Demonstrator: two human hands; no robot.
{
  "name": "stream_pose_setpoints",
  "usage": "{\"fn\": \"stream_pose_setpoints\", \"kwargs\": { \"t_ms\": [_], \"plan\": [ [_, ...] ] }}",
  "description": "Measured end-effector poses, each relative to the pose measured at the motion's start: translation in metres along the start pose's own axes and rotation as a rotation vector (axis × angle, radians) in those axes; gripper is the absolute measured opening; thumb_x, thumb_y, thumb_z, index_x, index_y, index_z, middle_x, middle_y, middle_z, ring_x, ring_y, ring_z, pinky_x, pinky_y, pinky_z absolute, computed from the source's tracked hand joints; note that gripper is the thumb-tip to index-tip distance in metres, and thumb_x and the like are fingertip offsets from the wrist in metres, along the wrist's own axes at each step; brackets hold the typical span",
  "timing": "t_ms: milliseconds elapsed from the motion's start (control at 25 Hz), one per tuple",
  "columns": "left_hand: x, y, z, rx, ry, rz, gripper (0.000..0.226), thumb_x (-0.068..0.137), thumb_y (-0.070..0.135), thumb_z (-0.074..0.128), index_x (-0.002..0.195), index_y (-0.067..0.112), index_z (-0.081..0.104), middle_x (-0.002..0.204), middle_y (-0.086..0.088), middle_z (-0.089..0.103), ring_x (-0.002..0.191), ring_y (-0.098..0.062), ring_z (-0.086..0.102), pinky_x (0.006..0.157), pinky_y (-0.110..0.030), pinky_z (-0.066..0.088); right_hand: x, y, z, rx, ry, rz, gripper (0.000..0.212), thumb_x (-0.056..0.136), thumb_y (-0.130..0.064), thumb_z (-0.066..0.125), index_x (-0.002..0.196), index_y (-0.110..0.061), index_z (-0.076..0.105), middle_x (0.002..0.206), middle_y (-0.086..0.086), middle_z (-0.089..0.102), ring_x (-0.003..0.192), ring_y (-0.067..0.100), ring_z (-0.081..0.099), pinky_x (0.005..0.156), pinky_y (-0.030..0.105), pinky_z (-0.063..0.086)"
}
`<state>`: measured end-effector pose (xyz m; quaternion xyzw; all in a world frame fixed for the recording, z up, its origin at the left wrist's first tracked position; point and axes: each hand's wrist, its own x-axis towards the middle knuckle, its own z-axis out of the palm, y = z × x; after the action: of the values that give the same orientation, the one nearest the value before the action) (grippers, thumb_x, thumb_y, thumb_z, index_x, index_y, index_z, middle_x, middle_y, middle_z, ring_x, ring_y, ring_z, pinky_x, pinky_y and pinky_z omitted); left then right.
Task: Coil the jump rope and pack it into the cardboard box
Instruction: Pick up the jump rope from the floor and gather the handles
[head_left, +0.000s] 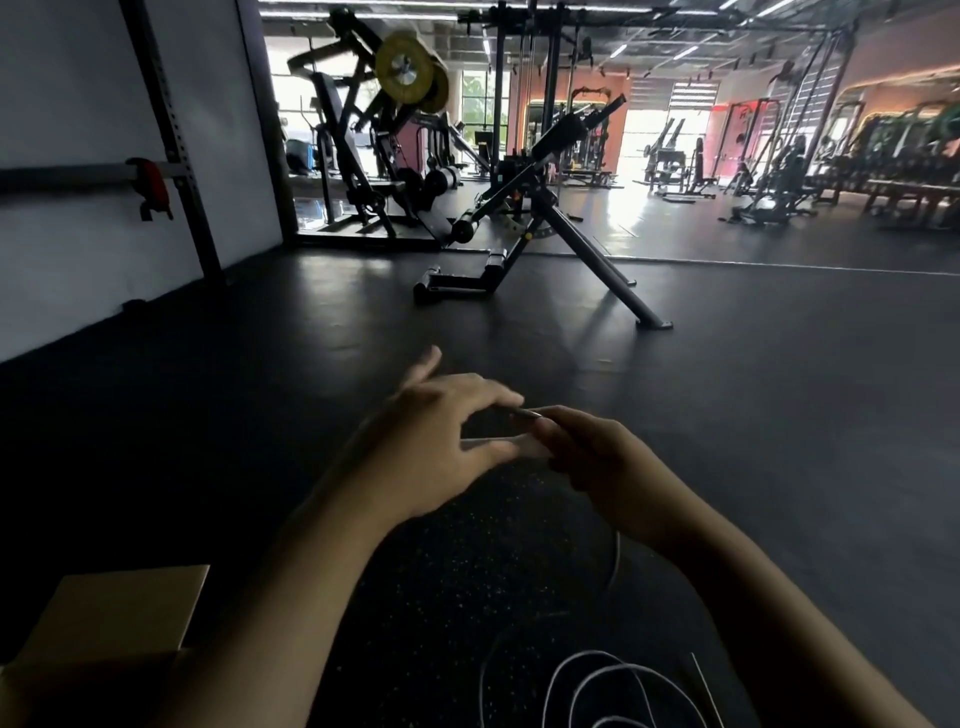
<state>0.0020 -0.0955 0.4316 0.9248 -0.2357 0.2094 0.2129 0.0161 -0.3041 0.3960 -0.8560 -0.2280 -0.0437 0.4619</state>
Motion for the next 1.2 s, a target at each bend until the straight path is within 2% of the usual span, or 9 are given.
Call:
{"fn": "stream_pose_setpoints", "kwargs": {
  "t_ms": [120,200,480,600,680,760,880,1040,1200],
  "plan": [
    [0.008,0.007,0.011,-0.109,-0.021,0.012,0.029,0.085,0.045,0.073,0.113,0.037,0.067,0.106,0.020,0.066,0.087,0.006,0.060,0.080,-0.027,0.054,0.006,0.005,-0.001,0.025,0.016,0.013,0.022,0.099,-0.050,0.048,0.112,-0.036,0.058,0.085,-0.009,0.066,0.066,0.004,0.052,0.064,0.034,0.044],
    [0.014,0.004,0.015,-0.165,0.008,-0.007,0.022,0.084,0.040,0.076,0.103,0.035,0.066,0.083,0.021,0.058,0.066,0.009,0.053,0.063,-0.019,0.042,0.009,0.002,0.001,0.116,0.046,-0.001,0.013,0.103,-0.041,0.050,0.111,-0.032,0.047,0.089,-0.004,0.071,0.065,0.003,0.050,0.065,0.032,0.042],
    [0.017,-0.009,0.008,-0.469,0.000,-0.009,0.022,0.093,0.031,0.068,0.115,0.030,0.070,0.098,0.019,0.073,0.083,0.017,0.062,0.072,-0.012,0.047,0.025,-0.027,0.014,0.288,0.196,-0.154,0.012,0.106,-0.029,0.049,0.099,-0.025,0.040,0.078,0.002,0.066,0.056,0.015,0.038,0.051,0.034,0.034],
    [0.020,-0.010,0.008,-0.744,0.009,-0.078,0.024,0.096,0.030,0.066,0.118,0.028,0.071,0.106,0.012,0.076,0.100,0.006,0.069,0.087,-0.018,0.053,0.025,-0.035,0.012,0.407,0.241,-0.187,0.008,0.108,-0.018,0.046,0.103,-0.013,0.045,0.071,0.001,0.058,0.057,0.024,0.038,0.048,0.039,0.033],
    [0.021,-0.009,0.010,-0.901,0.013,-0.137,0.022,0.099,0.024,0.061,0.120,0.026,0.068,0.101,0.007,0.075,0.078,0.006,0.068,0.068,-0.013,0.051,0.024,-0.037,0.008,0.437,0.278,-0.178,0.007,0.108,-0.016,0.047,0.106,-0.010,0.048,0.071,0.012,0.052,0.057,0.027,0.042,0.048,0.038,0.036],
    [0.023,-0.007,0.012,-1.064,0.107,-0.229,0.021,0.102,0.022,0.055,0.119,0.019,0.067,0.099,0.002,0.076,0.054,0.001,0.052,0.050,-0.013,0.038,0.024,-0.032,0.005,0.450,0.295,-0.148,0.010,0.108,-0.018,0.047,0.111,-0.011,0.053,0.074,0.017,0.052,0.056,0.029,0.045,0.047,0.034,0.040],
    [0.028,-0.011,0.011,-1.417,0.356,-0.380,0.021,0.104,0.029,0.053,0.112,0.017,0.068,0.100,0.002,0.076,0.052,-0.004,0.040,0.047,-0.019,0.030,0.022,-0.023,0.006,0.399,0.254,-0.098,0.023,0.109,-0.025,0.043,0.119,-0.016,0.062,0.075,0.009,0.058,0.056,0.027,0.049,0.048,0.032,0.043],
    [0.035,-0.008,0.017,-1.663,0.617,-0.504,0.030,0.105,0.030,0.050,0.117,0.007,0.065,0.078,0.006,0.069,0.051,-0.004,0.043,0.045,-0.019,0.037,0.016,-0.021,0.017,0.330,0.122,-0.076,0.029,0.102,-0.040,0.048,0.121,-0.029,0.067,0.089,0.004,0.072,0.059,0.010,0.056,0.054,0.025,0.045],
    [0.033,0.003,0.024,-1.718,0.700,-0.626,0.035,0.105,0.033,0.048,0.122,0.008,0.065,0.073,0.007,0.065,0.055,-0.004,0.048,0.050,-0.020,0.046,0.015,-0.020,0.023,0.391,0.182,-0.102,0.025,0.103,-0.029,0.055,0.123,-0.027,0.069,0.081,0.001,0.069,0.064,0.002,0.056,0.058,0.023,0.042]
  ]
}}
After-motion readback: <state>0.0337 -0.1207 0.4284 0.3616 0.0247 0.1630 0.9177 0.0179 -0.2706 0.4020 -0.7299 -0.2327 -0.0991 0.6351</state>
